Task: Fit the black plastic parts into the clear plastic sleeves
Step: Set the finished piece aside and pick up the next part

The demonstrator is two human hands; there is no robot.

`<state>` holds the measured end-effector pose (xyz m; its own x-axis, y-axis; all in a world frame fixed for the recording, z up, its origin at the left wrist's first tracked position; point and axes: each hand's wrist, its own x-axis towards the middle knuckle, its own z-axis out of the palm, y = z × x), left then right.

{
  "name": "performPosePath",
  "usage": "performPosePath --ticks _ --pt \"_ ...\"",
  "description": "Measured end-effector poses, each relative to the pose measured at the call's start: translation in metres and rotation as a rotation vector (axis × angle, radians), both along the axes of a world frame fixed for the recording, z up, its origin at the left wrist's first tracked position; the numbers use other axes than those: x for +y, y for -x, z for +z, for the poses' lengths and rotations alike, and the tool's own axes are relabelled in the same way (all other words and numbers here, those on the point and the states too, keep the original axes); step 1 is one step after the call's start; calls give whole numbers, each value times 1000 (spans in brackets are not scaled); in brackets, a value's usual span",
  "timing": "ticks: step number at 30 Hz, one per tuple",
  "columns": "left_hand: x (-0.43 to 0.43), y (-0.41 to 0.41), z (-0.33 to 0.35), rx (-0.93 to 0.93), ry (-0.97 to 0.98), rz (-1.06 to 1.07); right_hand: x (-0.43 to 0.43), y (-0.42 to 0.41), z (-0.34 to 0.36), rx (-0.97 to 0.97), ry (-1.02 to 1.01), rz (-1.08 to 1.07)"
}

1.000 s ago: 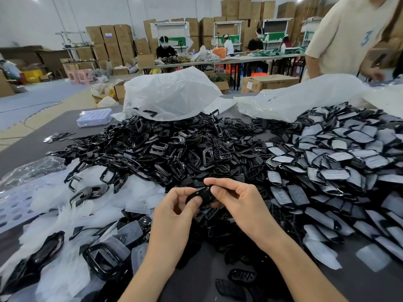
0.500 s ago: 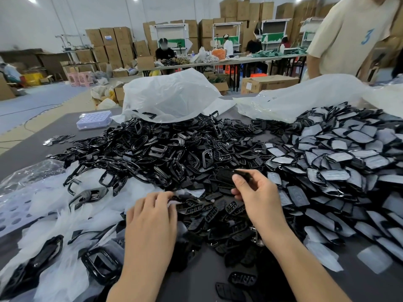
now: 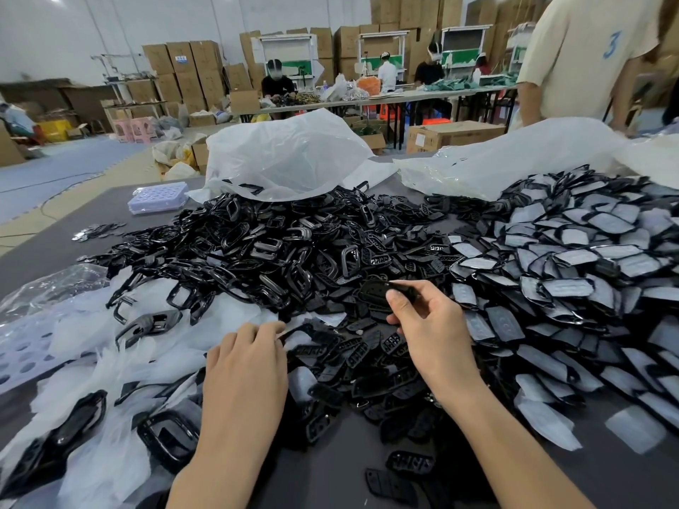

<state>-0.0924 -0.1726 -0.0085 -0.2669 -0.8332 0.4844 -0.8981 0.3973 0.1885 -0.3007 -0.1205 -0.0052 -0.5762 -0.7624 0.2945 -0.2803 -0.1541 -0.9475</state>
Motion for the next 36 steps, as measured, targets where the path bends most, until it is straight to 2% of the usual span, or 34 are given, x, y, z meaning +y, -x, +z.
performPosePath --ticks 10,14,19,25,30,34,36 --pt "1 2 -2 -164 -65 -187 -1 -3 -1 28 3 22" --pt "-3 1 -3 -117 -128 -176 0 -4 -1 35 -2 23" --pt "1 5 0 -41 -115 -146 1 -4 1 18 1 26" --pt "0 3 -4 -123 -68 -187 2 -3 2 13 -7 31" --pt "-1 3 -5 -62 -65 -190 2 -4 2 11 -19 22" --pt "1 5 -1 125 -35 -187 3 -5 4 -18 -24 30" --pt "3 4 4 205 -38 -219 2 -7 7 -97 -10 63"
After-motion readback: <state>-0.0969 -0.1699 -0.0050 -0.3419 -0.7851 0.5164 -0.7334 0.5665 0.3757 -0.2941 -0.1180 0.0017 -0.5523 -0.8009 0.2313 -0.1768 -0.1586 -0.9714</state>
